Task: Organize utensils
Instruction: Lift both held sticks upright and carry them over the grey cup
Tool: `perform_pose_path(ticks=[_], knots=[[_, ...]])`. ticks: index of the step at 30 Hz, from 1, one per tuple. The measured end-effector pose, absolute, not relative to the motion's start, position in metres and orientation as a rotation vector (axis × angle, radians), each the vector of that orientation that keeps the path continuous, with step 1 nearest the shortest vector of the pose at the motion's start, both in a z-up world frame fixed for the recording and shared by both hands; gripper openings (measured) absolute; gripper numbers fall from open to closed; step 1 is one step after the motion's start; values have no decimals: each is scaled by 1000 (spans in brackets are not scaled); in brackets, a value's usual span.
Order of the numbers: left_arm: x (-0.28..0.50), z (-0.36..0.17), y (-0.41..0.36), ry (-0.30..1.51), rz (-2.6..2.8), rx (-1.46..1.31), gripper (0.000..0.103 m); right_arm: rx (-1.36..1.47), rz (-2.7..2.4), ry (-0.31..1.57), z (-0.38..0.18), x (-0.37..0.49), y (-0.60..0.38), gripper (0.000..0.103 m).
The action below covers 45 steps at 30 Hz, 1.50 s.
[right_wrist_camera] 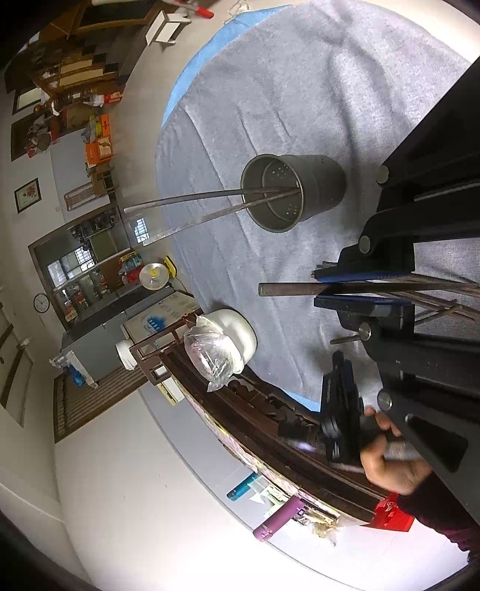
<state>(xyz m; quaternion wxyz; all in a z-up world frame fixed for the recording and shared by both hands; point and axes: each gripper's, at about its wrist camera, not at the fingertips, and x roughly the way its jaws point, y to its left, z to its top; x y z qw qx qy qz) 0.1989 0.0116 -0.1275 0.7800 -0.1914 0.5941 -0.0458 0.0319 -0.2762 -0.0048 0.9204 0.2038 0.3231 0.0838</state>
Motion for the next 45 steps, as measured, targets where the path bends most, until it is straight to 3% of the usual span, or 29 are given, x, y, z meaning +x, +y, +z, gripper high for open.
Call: perform_pose_path(ticks=[11, 13, 17, 31, 45], knots=[[223, -142, -18, 1312, -60, -333, 24, 440, 185, 670, -8, 35, -283, 8], [223, -143, -22, 1306, -76, -304, 7, 444, 184, 667, -8, 34, -284, 8], [213, -136, -25, 1270, -106, -310, 6, 443, 182, 647, -2, 30, -288, 8], [152, 6, -39, 923, -327, -284, 5, 415, 107, 512, 34, 16, -305, 8], [132, 100, -74, 701, -476, -295, 5, 370, -3, 262, 95, 11, -328, 8]])
